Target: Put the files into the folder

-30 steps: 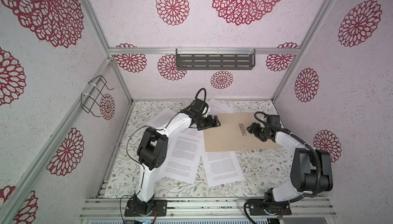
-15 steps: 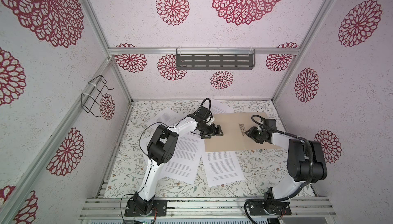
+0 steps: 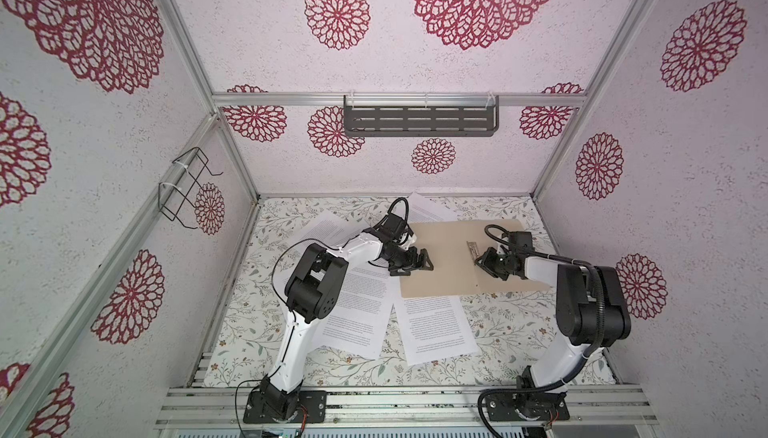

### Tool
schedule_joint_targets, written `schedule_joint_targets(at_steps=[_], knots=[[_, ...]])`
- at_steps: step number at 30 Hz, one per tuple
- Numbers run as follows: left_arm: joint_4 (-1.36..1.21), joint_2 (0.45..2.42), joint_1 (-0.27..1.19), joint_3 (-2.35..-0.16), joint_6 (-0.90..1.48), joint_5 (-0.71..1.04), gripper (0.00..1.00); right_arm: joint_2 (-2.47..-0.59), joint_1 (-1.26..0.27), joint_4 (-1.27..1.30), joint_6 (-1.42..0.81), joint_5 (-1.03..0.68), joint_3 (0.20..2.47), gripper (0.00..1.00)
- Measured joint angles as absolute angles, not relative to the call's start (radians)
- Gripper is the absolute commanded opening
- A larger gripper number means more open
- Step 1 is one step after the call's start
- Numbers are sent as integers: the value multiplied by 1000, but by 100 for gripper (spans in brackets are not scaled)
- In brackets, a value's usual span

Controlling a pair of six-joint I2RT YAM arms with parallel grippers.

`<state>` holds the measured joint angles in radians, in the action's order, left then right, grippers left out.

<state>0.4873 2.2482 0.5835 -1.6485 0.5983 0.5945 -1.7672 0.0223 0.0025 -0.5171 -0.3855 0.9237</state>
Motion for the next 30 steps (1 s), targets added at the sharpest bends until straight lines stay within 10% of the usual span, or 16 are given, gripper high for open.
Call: schedule_joint_targets(at_steps=[30], knots=[[486,2248,583,-1648,598,595,98,-1779,30,3,-525,-426,934,14]])
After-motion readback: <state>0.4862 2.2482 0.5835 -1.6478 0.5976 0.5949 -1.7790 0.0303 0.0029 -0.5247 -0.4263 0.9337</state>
